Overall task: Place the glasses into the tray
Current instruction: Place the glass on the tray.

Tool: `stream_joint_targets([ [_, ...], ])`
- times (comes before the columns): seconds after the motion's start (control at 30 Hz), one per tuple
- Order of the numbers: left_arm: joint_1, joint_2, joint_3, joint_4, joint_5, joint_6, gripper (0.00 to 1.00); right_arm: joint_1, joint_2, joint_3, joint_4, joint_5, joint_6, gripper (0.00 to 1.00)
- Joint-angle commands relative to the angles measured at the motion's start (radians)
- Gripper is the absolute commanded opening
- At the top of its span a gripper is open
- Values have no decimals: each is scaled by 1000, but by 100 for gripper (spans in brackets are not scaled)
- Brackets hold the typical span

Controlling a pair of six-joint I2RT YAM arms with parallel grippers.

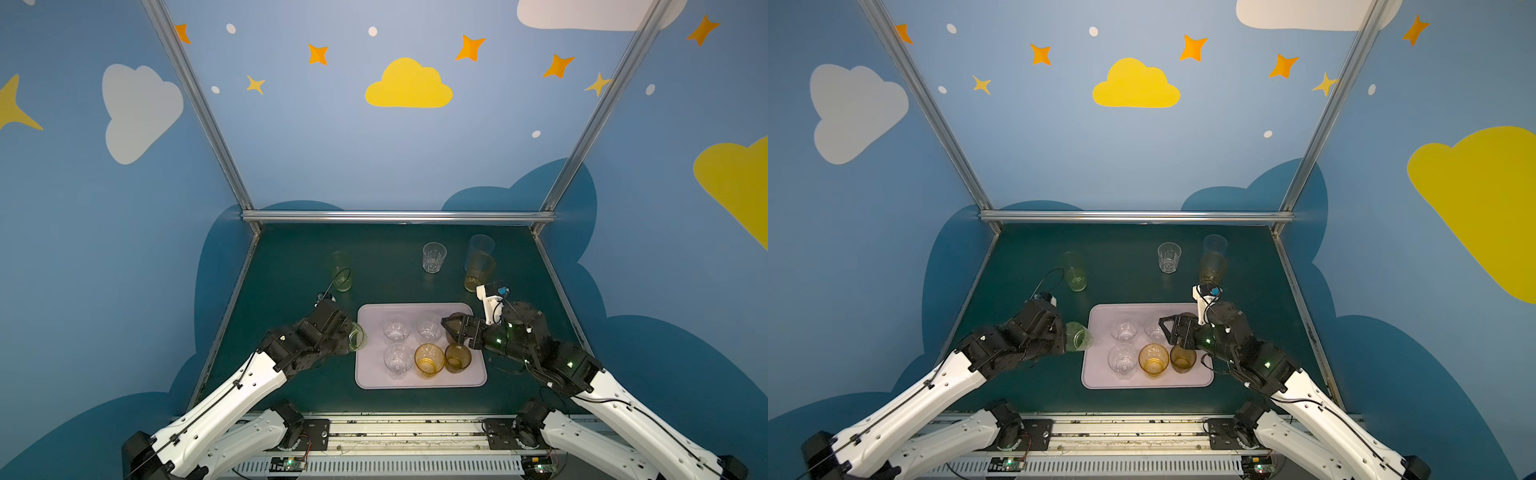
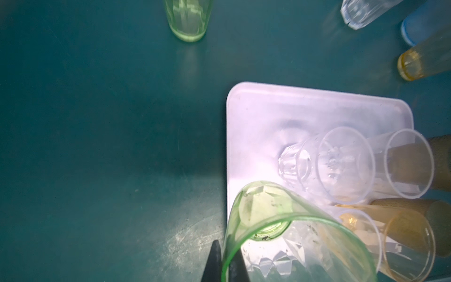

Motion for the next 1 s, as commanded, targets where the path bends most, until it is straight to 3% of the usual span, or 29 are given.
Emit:
stream_joint_targets([
  [0.0,-10,-14,-13,28,21,-33,4,-7,-9,-25,26,-10,14,88],
  [0.97,-118,88,-54,79,3,-89,4,-20,7,-43,38,-44,27,88],
])
